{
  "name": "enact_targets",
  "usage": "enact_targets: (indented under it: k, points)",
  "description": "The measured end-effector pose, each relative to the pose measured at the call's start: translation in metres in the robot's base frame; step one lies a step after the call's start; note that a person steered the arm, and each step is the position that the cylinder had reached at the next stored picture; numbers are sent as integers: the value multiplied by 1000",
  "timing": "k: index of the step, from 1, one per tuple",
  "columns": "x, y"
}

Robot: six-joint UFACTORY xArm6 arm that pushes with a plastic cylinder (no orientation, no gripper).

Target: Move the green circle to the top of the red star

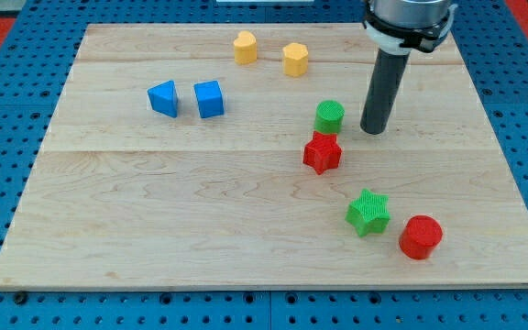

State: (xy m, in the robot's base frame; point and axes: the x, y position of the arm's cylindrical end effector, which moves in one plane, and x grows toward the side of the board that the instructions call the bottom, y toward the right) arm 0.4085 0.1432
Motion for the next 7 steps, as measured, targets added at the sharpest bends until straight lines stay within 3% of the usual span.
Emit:
enact_targets:
  k: [3,4,5,6,7]
  points:
    - [16,8]
    - [13,-39]
    - [-20,-88]
    - [-34,-99]
    - [-13,-134]
